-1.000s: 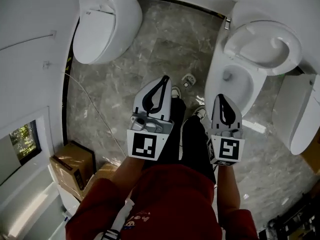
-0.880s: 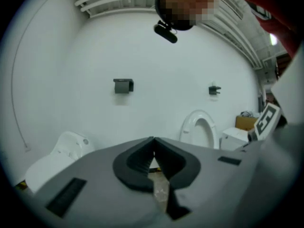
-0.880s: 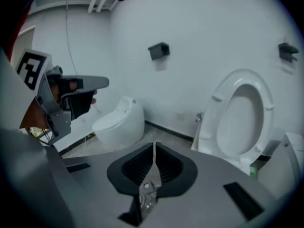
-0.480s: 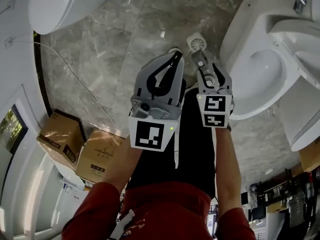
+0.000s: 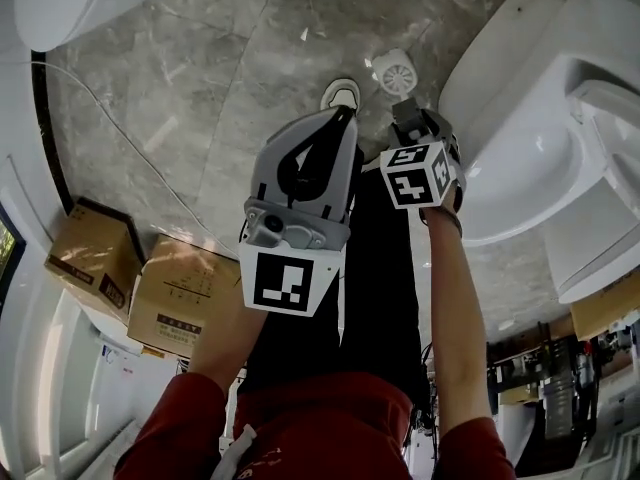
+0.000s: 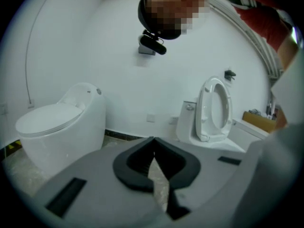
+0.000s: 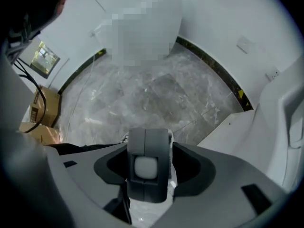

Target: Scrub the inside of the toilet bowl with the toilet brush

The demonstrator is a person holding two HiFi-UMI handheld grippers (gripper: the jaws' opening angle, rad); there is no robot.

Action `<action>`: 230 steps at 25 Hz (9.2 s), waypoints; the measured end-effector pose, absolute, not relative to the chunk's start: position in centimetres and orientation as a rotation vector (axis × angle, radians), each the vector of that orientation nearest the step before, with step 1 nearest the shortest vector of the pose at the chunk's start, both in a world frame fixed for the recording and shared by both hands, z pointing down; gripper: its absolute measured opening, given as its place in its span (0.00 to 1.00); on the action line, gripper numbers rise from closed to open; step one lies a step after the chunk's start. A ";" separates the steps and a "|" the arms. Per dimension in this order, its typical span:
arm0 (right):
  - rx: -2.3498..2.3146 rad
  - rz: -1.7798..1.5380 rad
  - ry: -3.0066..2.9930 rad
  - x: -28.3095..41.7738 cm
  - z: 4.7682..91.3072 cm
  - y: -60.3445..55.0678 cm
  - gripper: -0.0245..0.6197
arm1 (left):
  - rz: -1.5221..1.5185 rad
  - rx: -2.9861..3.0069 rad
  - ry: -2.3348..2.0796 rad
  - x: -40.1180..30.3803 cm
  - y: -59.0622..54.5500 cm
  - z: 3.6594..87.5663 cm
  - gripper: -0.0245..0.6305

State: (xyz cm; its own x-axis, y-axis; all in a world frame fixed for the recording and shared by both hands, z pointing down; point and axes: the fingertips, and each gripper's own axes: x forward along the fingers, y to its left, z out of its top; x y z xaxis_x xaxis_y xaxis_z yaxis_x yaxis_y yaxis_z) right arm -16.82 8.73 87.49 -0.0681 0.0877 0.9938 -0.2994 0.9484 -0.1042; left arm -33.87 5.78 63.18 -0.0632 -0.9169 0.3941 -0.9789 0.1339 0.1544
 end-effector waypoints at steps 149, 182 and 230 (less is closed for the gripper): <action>0.532 0.004 -1.578 12.9 86.3 -5.2 0.27 | 0.541 2.280 -1.360 -2.2 -4.4 62.9 0.04; 1.112 1.079 -1.657 20.1 64.0 11.3 0.26 | 0.415 2.413 -1.504 3.5 -1.9 41.6 0.04; 2.022 -0.101 -2.470 9.9 6.4 -0.9 0.26 | 0.045 2.635 -2.008 -13.4 -0.6 6.2 0.04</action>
